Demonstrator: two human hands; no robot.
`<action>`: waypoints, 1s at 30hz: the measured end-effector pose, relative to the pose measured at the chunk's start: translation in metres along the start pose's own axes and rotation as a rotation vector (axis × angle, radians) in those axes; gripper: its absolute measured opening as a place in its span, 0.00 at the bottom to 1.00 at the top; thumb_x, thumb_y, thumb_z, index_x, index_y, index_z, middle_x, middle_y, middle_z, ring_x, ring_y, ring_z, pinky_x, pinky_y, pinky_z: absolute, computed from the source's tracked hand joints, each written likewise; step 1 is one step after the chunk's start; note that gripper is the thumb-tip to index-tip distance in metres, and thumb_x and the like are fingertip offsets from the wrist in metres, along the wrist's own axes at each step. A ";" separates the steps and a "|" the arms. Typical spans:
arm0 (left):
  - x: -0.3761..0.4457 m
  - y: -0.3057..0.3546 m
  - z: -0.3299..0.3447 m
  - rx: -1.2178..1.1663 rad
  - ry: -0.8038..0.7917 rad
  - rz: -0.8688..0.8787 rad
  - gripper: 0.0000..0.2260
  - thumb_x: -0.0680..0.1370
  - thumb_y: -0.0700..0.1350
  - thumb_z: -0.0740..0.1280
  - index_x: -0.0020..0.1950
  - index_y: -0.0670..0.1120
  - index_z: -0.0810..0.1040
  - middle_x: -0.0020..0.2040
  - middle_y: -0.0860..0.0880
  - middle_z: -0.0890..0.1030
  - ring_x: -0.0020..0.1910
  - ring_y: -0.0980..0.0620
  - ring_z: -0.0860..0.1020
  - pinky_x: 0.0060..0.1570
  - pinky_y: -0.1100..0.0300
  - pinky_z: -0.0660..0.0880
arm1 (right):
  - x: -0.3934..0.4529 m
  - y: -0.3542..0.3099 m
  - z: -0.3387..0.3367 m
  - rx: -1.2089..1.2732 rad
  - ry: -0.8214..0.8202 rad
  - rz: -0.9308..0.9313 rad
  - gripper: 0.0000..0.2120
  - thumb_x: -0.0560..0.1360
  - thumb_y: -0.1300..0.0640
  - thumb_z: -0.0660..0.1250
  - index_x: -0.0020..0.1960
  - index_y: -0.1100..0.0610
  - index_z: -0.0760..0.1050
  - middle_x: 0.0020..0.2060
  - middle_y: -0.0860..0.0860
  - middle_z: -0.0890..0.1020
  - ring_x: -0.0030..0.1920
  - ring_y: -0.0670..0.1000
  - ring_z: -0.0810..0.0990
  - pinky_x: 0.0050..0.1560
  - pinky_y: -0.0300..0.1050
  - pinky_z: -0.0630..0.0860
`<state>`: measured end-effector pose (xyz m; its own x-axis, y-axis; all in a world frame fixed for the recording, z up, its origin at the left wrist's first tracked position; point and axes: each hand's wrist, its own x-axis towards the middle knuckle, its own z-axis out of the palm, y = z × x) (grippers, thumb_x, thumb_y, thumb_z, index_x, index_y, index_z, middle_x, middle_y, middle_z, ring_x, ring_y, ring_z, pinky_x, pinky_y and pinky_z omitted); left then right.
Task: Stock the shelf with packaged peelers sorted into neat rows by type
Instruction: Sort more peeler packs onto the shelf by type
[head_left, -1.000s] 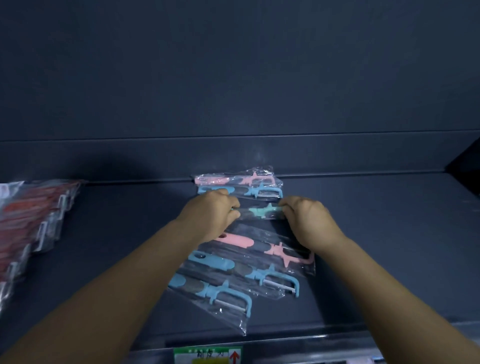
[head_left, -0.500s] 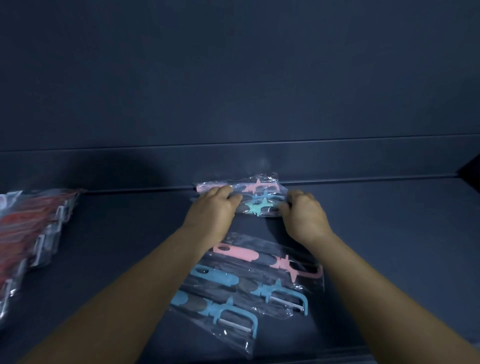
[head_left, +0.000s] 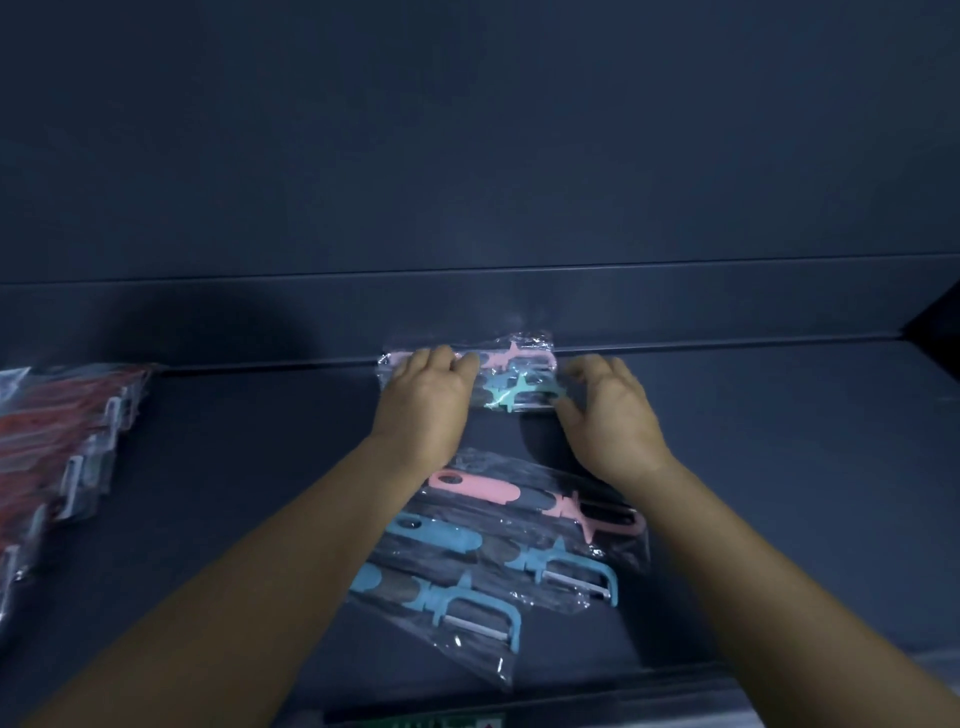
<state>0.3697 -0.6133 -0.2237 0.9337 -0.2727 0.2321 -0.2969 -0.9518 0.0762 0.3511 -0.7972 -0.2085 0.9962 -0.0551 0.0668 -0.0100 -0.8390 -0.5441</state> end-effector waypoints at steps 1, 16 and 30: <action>-0.002 0.004 -0.004 -0.043 0.006 0.042 0.23 0.71 0.34 0.70 0.65 0.45 0.75 0.56 0.44 0.77 0.57 0.42 0.74 0.58 0.51 0.72 | -0.005 0.001 -0.005 -0.017 -0.018 -0.014 0.15 0.76 0.56 0.62 0.62 0.55 0.72 0.58 0.55 0.73 0.62 0.57 0.71 0.61 0.47 0.69; -0.044 0.014 -0.027 -0.100 -0.388 0.195 0.12 0.80 0.49 0.62 0.59 0.46 0.78 0.54 0.49 0.74 0.56 0.51 0.72 0.56 0.56 0.71 | -0.082 0.005 -0.033 -0.067 -0.422 -0.216 0.09 0.67 0.51 0.74 0.46 0.48 0.77 0.44 0.45 0.76 0.47 0.45 0.75 0.51 0.39 0.73; -0.045 -0.004 -0.033 -0.075 -0.243 0.107 0.13 0.81 0.47 0.57 0.62 0.47 0.75 0.56 0.49 0.72 0.58 0.50 0.69 0.57 0.57 0.71 | -0.081 0.018 -0.018 -0.205 -0.345 -0.296 0.13 0.71 0.54 0.68 0.55 0.48 0.75 0.52 0.47 0.78 0.52 0.50 0.77 0.53 0.44 0.74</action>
<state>0.3223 -0.5923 -0.2027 0.9139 -0.4059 0.0039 -0.4025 -0.9050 0.1379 0.2685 -0.8178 -0.2087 0.9289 0.3548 -0.1062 0.2953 -0.8826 -0.3657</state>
